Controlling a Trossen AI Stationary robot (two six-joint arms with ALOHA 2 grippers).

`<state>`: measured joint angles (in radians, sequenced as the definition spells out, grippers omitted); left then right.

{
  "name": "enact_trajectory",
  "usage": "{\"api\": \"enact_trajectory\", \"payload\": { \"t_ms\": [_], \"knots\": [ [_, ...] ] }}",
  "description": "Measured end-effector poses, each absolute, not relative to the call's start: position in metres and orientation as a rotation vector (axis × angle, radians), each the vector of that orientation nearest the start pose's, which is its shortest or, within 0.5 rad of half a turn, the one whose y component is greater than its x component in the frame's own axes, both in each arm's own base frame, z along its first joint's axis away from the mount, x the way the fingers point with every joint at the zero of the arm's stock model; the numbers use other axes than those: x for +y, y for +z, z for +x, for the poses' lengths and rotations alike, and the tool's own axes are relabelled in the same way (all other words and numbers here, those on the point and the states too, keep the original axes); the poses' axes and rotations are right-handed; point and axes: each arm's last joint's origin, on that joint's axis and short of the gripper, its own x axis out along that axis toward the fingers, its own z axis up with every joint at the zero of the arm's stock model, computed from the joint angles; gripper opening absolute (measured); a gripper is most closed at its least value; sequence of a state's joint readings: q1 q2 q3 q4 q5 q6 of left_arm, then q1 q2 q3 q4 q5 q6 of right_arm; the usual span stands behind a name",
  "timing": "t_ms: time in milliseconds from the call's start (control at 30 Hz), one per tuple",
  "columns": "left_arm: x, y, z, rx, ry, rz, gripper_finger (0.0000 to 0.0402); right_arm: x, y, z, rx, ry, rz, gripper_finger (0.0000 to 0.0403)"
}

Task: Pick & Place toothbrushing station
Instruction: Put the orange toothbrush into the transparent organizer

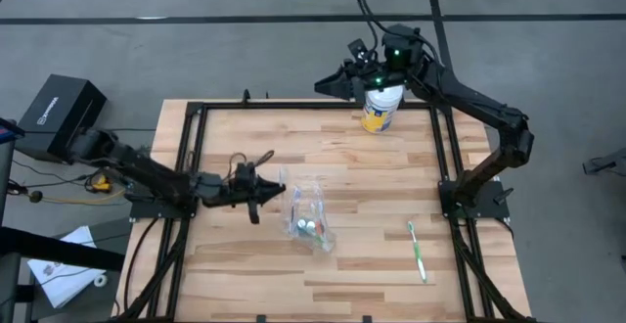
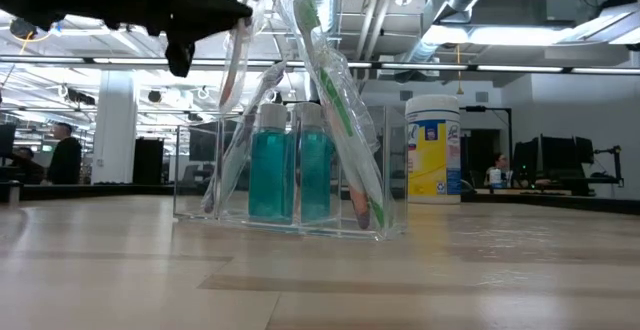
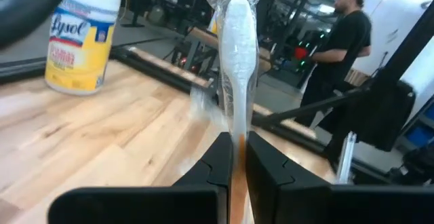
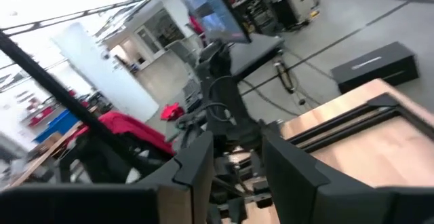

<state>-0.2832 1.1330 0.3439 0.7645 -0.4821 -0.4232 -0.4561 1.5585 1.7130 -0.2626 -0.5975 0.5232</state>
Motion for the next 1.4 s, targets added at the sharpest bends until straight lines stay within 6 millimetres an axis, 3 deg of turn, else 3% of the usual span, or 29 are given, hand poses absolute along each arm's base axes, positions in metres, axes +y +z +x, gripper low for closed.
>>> {"api": "enact_trajectory", "payload": {
  "t_ms": [467, 700, 1400],
  "knots": [
    [-0.074, 0.153, 0.235, 0.057, 0.203, -0.413, 0.0010, -0.112, 0.452, 0.321, 0.179, 0.205, 0.585, 0.0119],
    [-0.086, 0.141, 0.235, 0.070, 0.167, -0.446, 0.0014, -0.104, 0.450, 0.324, 0.208, 0.228, 0.594, 0.0119],
    [-0.086, 0.143, 0.235, 0.053, 0.176, -0.428, 0.0218, -0.099, 0.451, 0.325, 0.207, 0.243, 0.591, 0.0119]
  ]
}}
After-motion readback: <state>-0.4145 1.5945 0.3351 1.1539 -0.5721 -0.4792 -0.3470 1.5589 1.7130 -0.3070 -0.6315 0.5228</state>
